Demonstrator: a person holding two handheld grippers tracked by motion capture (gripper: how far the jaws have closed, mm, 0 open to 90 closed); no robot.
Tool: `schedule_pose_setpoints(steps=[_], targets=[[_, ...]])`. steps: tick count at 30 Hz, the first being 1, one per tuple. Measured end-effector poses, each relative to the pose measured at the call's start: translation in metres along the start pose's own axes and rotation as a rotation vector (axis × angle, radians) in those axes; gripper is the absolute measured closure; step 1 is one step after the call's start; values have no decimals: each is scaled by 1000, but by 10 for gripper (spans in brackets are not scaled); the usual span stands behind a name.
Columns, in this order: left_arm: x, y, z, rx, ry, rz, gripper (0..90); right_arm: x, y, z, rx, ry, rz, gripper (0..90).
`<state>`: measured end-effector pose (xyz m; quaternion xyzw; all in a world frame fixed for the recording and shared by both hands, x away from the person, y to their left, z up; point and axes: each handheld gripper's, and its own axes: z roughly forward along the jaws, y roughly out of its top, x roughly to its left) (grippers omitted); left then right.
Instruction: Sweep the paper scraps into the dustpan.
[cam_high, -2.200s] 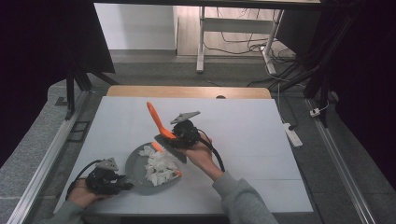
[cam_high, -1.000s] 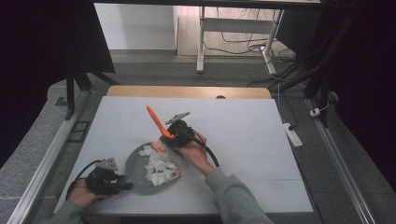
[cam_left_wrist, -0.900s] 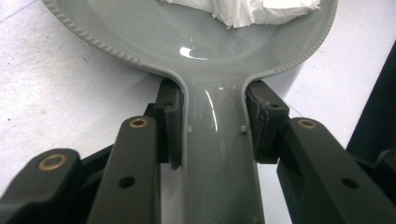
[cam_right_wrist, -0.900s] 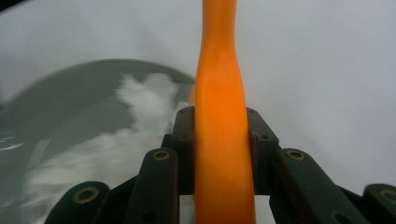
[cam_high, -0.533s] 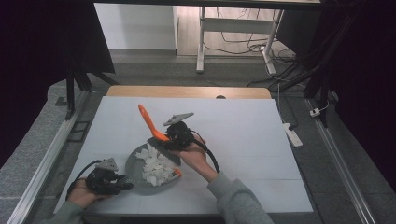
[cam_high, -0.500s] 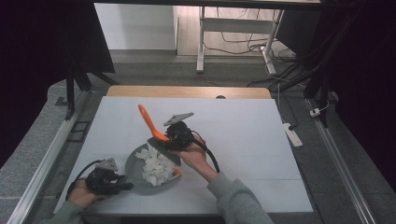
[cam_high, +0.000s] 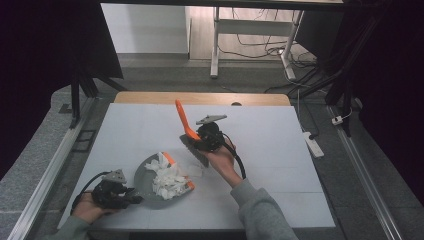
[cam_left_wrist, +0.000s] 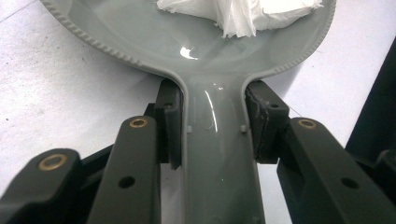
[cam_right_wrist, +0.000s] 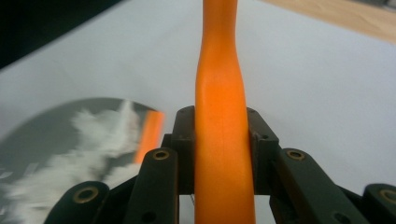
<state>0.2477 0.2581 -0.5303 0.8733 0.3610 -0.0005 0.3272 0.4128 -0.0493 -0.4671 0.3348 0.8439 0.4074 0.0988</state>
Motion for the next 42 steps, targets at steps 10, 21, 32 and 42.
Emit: schedule_pose_setpoints(steps=[10, 21, 32, 42], targets=[[0, 0, 0, -1, -1, 0, 614, 18, -6, 28, 81, 34, -3, 705], [0, 0, 0, -3, -1, 1, 614, 77, 3, 36, 68, 211, -64, 704], [0, -1, 0, -9, -1, -1, 614, 62, 12, 3, -32, 190, -38, 704], [0, -1, 1, -14, -4, -1, 614, 47, 12, -12, -89, 175, 6, 704]])
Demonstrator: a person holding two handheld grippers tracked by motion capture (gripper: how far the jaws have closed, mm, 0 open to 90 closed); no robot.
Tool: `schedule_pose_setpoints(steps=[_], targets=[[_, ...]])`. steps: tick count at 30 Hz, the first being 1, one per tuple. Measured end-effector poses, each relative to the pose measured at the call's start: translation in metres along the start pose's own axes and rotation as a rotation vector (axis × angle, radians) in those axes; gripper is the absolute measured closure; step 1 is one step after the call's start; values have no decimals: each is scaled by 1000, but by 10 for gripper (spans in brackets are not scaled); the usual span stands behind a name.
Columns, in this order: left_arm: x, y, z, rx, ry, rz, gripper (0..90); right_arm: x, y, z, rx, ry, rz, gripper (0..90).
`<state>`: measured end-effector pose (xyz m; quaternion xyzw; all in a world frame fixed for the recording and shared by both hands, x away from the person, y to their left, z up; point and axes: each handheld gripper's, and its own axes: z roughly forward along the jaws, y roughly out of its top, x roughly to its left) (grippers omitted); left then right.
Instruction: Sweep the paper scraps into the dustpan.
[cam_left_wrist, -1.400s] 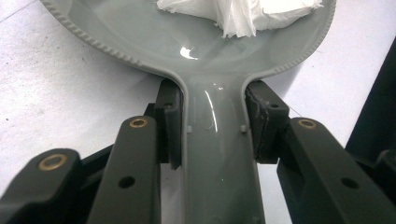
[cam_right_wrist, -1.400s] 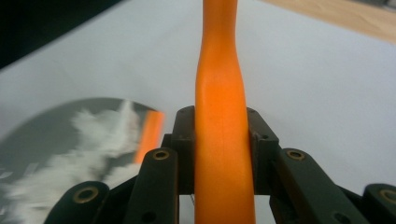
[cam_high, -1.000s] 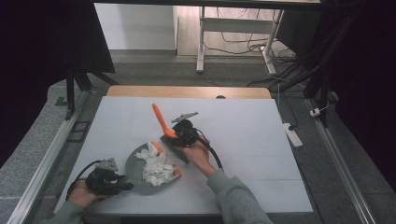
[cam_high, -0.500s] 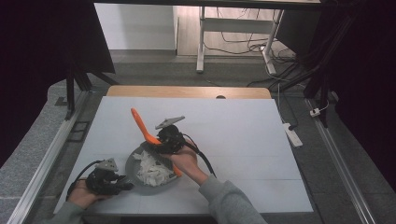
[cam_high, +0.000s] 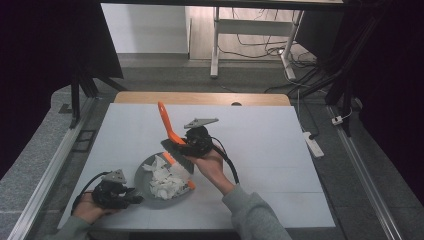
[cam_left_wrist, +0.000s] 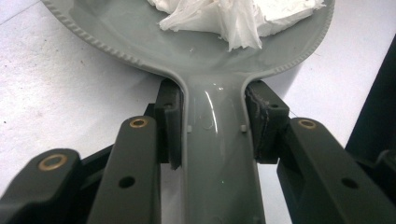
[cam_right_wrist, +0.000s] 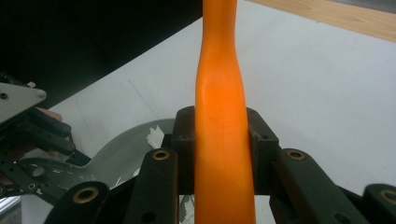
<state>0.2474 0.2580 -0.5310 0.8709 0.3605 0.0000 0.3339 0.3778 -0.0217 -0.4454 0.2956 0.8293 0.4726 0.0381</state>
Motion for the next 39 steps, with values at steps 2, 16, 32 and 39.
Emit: schedule_pose_setpoints(steps=[2, 16, 32, 39], targets=[[0, 0, 0, 0, 0, 0, 614, -1, 0, -2, -6, -1, 2, 705], [0, 0, 0, 1, 0, 0, 614, -41, -24, 4, 112, -153, 41, 705], [0, 0, 0, -1, 1, -3, 614, 30, -19, 37, 120, 46, -52, 705], [1, -1, -1, -20, -11, -9, 614, 19, -11, 18, 59, 22, -35, 704]])
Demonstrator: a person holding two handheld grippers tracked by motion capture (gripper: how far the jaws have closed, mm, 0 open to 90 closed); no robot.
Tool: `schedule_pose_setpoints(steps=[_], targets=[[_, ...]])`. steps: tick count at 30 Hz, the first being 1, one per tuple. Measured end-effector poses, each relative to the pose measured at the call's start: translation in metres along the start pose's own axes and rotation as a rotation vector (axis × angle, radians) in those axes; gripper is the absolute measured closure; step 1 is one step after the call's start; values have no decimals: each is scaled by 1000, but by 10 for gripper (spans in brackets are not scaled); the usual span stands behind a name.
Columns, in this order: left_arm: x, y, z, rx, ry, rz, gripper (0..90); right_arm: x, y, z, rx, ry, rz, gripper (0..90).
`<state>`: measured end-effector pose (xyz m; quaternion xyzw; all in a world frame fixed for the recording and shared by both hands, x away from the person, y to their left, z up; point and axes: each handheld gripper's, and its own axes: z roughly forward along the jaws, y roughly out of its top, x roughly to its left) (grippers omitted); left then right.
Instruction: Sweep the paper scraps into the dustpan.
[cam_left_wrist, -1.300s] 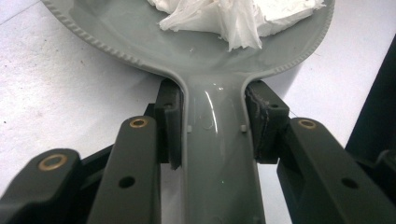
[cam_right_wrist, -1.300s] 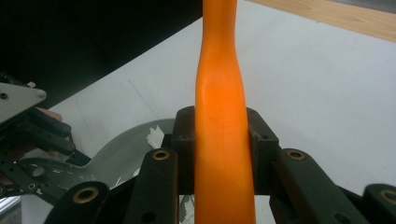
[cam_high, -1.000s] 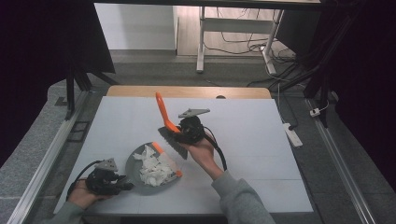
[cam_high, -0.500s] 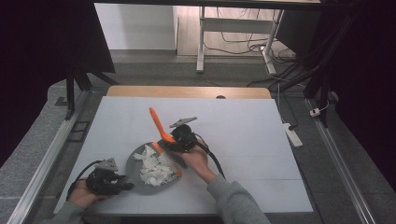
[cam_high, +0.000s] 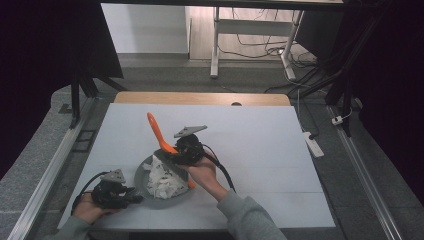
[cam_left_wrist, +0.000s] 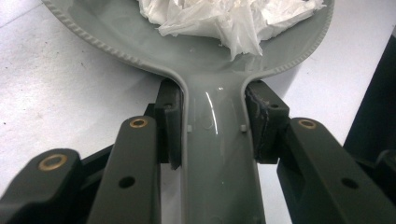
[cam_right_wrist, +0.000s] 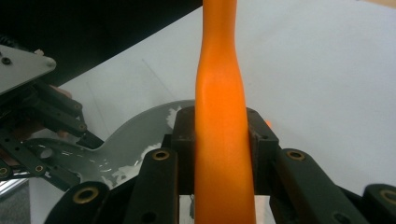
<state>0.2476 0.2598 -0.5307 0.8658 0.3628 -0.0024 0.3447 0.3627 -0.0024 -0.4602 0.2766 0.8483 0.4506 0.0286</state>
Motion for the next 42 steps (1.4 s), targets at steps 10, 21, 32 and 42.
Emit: schedule_pose_setpoints(steps=[10, 21, 32, 42], targets=[[0, 0, -1, -17, 0, -2, 614, -14, 6, -26, -79, -29, 32, 705], [0, -1, -3, -41, 11, -9, 614, -29, 7, -42, -119, -55, 68, 704], [-3, 2, -1, -60, 16, -4, 614, -10, 2, -20, -76, 7, 50, 705], [2, 1, -4, -85, 50, -61, 614, -8, -1, -28, -94, 41, 68, 704]])
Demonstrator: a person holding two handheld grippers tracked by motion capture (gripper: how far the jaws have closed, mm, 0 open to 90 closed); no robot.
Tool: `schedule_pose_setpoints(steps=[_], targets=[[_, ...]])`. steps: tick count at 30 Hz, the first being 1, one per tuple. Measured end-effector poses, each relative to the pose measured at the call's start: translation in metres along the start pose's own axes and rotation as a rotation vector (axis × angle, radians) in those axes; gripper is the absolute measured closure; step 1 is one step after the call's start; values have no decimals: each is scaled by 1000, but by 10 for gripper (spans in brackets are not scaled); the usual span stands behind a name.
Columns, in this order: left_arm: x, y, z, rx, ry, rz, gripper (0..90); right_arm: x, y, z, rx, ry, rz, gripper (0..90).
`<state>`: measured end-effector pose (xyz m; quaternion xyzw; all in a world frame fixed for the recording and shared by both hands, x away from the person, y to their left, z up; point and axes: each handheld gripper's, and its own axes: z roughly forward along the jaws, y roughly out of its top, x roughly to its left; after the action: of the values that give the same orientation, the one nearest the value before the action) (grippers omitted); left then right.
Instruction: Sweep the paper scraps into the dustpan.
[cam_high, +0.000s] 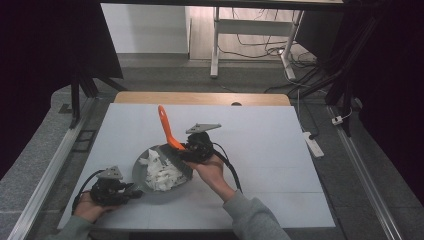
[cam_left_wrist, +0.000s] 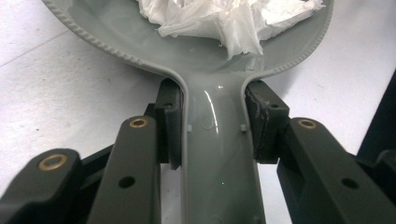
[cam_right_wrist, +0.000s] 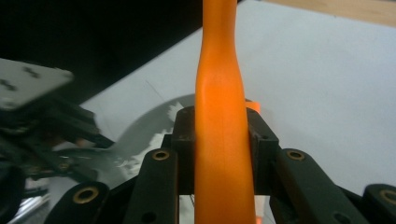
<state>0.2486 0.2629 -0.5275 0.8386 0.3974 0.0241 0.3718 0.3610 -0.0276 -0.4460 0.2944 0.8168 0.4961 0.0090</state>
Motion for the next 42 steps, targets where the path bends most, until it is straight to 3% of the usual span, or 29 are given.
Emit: schedule_pose_setpoints(steps=[9, 18, 22, 25, 28, 31, 35, 42], targets=[[1, 0, -1, -22, 20, -27, 614, 9, 15, -34, -76, 26, -22, 704], [3, -1, -3, -43, 33, -39, 614, 3, 19, -51, -108, 4, -12, 704], [3, -2, -4, -47, 29, -41, 614, -6, 16, -58, -112, -34, -5, 704], [2, -3, -6, -33, 36, -37, 614, -19, 8, -60, -93, -94, 0, 704], [1, -6, -10, -10, 28, -31, 614, -37, -1, -54, -46, -177, 3, 704], [0, -10, -12, 29, 27, -13, 614, -55, -10, -39, 13, -225, 26, 704], [-1, -10, -8, 64, 29, 2, 614, -67, -16, -16, 66, -240, 50, 705], [-3, -6, -2, 90, 26, 21, 614, -66, -17, 26, 122, -242, 51, 705]])
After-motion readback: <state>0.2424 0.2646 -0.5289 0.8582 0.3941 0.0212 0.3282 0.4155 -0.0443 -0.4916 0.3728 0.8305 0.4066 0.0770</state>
